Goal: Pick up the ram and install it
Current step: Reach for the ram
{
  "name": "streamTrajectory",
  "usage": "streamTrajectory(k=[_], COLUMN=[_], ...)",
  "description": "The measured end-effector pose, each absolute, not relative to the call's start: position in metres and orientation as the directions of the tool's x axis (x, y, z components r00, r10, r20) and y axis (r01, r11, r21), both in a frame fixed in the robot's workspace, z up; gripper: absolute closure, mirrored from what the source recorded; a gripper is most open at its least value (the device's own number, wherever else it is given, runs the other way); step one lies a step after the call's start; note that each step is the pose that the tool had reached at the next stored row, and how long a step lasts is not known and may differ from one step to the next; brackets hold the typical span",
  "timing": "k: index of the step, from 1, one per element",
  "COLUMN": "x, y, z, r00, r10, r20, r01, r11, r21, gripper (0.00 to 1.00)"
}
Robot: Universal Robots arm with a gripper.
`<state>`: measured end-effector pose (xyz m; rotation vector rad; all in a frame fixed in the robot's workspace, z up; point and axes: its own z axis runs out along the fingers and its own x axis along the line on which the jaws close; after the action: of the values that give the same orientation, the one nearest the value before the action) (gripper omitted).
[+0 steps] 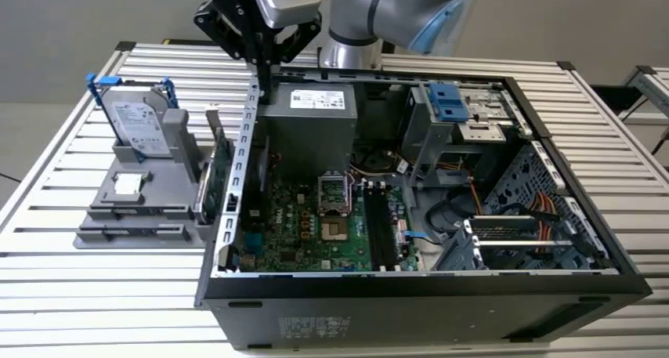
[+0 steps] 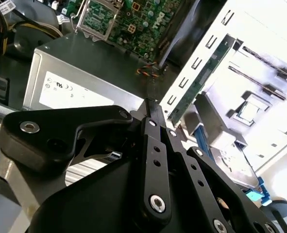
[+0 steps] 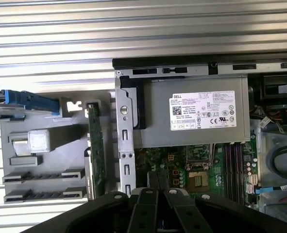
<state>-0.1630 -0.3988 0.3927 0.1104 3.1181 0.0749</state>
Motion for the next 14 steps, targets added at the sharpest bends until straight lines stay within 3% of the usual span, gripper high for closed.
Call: streamTrajectory(k=[14], x=[-0.186], y=[-0.399], z=[0.393], r00=[-0.997], r10=[0.071], r20=[-0.012], r01=[0.071], r11=[0.996], r21=[0.048], gripper=[1.00])
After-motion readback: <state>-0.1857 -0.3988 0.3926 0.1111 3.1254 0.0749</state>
